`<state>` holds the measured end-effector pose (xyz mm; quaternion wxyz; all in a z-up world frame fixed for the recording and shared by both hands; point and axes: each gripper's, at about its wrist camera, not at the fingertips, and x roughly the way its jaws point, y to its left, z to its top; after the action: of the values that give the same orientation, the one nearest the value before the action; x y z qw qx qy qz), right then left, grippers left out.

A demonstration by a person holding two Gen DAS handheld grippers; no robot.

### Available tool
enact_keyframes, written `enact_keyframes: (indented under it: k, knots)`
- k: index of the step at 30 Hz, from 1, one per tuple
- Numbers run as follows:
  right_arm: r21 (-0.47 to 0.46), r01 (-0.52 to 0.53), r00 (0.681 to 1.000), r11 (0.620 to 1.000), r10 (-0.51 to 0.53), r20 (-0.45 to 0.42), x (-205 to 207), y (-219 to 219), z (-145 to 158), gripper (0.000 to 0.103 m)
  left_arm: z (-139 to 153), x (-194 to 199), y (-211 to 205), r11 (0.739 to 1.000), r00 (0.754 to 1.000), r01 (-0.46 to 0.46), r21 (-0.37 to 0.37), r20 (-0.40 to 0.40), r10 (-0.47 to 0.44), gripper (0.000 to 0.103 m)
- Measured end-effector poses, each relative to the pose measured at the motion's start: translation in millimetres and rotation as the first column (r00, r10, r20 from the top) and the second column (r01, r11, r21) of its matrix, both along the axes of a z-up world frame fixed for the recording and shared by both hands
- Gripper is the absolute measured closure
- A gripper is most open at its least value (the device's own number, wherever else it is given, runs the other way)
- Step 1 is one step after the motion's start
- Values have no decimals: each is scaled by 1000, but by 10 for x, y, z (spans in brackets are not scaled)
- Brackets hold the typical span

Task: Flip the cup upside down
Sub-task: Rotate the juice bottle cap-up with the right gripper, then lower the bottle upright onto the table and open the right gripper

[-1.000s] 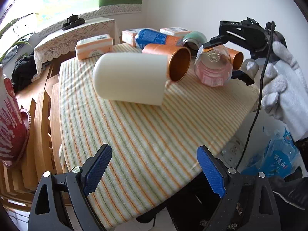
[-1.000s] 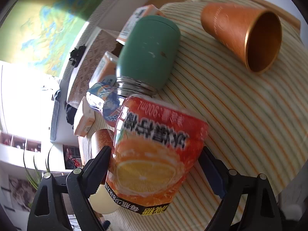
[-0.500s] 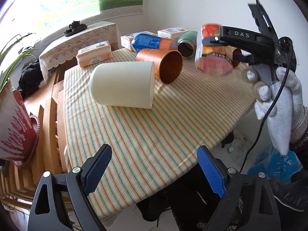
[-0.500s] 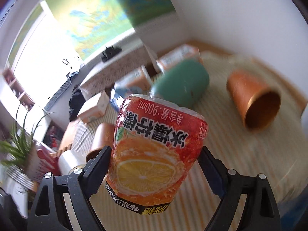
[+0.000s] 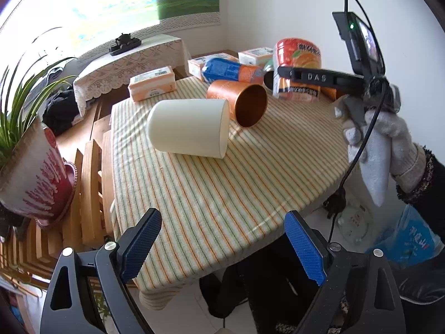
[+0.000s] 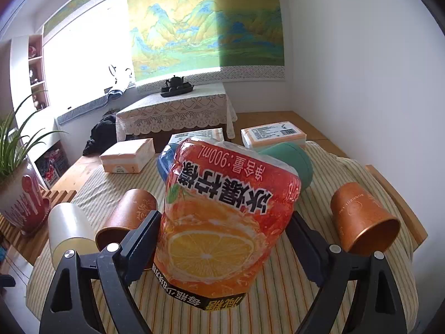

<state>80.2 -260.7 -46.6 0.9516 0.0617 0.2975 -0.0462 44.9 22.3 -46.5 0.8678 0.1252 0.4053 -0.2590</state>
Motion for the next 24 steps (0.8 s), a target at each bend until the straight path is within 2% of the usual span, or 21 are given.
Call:
enact_keyframes:
  k: [2,6,12,16,18,24]
  knots:
    - [-19,-30,1000,999,30,-5,18,71,-7,17,10,3,-5,1000,1000,-2,-8,-6,2,11]
    - [-129,-51,998,990,55,27,-49,179,-14,17,9,-47,-73,1000,1000,10,11,-3,-10,11]
    - [-144,-30,999,989,28,-18,-82,56,-136,17,14,-95,-167,999,1000,28,18,-1,-28,11]
    - [-187,-42,999,982,41,-10,-156,108,-160,17,0,-105,-214,999,999,34,26,-7,-34,11]
    - [-175,-64,998,983,61,-20,-183,134,-188,17,4,-109,-222,999,1000,27,27,-4,-27,11]
    - [-165,-70,998,984,69,-15,-280,195,-223,16,-32,-145,-203,1000,1000,11,-18,-25,-12,11]
